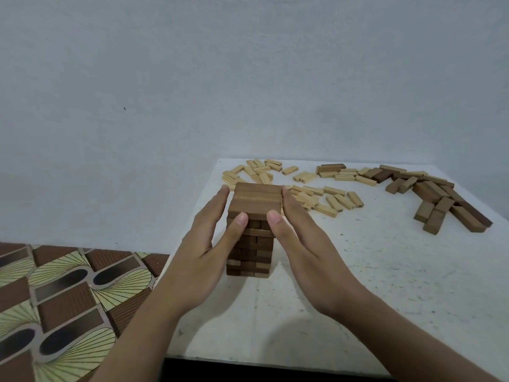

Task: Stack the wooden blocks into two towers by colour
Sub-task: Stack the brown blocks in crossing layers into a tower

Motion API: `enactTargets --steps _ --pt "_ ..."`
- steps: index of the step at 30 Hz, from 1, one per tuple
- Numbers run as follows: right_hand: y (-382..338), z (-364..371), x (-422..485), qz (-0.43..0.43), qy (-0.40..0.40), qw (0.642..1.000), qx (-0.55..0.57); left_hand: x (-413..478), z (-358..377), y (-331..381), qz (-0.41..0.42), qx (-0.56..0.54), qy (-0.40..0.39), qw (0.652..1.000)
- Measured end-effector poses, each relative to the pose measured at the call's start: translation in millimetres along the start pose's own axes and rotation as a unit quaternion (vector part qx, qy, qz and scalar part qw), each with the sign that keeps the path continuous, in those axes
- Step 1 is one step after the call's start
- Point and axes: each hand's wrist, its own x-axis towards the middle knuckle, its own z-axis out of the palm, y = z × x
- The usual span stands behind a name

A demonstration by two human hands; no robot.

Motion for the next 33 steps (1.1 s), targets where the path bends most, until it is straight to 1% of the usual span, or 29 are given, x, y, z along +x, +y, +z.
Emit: enactTargets --steps 17,26,30,33 --pt "7 7 5 -0.042 0.012 0.999 -0.004 0 2 -6 0.009 0.004 -0.011 1.0" --pt "8 6 5 -0.031 0.013 0.999 -0.034 1 0 -6 0.014 0.015 -0.025 0.999" --pt "2 2 2 -0.001 0.006 1.0 -0.031 -1 -3 -2 0.006 0.014 -0.026 1.0" --pt "-2 -3 0 0.012 0.019 0.999 -0.024 -2 -7 2 0.01 0.002 -0.014 1.0"
